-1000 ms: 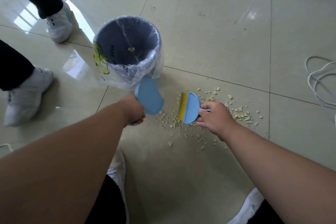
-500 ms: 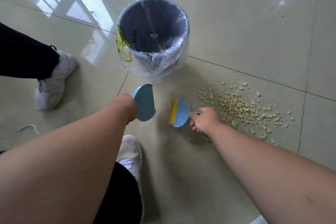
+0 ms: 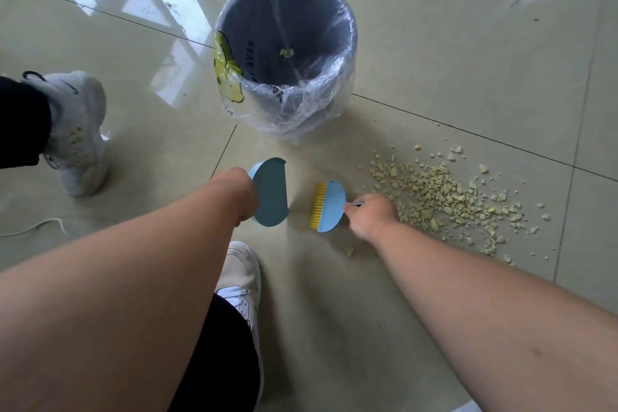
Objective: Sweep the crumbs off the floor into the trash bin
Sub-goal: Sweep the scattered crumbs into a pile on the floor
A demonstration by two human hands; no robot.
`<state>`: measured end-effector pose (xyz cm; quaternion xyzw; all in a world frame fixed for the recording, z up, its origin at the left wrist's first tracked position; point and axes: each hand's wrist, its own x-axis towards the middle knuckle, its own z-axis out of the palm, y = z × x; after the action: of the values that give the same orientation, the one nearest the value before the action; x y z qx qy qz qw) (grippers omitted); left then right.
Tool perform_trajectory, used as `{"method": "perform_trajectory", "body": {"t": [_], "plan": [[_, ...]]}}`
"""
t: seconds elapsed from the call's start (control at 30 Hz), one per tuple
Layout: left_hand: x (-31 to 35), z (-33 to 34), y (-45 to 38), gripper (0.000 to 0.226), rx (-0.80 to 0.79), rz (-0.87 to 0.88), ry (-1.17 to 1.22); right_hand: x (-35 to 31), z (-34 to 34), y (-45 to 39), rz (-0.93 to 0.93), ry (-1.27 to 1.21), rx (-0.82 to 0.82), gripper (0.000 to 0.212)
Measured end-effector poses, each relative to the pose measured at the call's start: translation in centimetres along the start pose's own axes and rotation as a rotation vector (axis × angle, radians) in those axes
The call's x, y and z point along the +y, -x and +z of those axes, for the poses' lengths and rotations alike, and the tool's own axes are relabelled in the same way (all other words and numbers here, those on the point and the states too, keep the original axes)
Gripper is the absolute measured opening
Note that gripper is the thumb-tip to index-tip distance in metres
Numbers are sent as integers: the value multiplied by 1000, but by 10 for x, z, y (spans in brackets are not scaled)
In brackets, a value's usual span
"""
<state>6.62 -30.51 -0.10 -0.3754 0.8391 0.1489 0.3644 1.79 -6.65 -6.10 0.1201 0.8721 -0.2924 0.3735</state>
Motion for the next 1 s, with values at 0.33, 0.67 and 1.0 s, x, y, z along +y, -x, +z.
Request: {"method": "perform_trajectory", "body": {"t": [0.33, 0.67, 1.0], "plan": [[20, 6, 10, 11, -31, -23, 38, 51, -65, -11, 113, -11, 157, 26], [27, 6, 10, 20, -37, -27, 147, 62, -87, -10, 105, -41, 191, 23], [24, 4, 12, 8, -66, -11, 38, 44, -26, 18, -54, 45, -71, 19]]}}
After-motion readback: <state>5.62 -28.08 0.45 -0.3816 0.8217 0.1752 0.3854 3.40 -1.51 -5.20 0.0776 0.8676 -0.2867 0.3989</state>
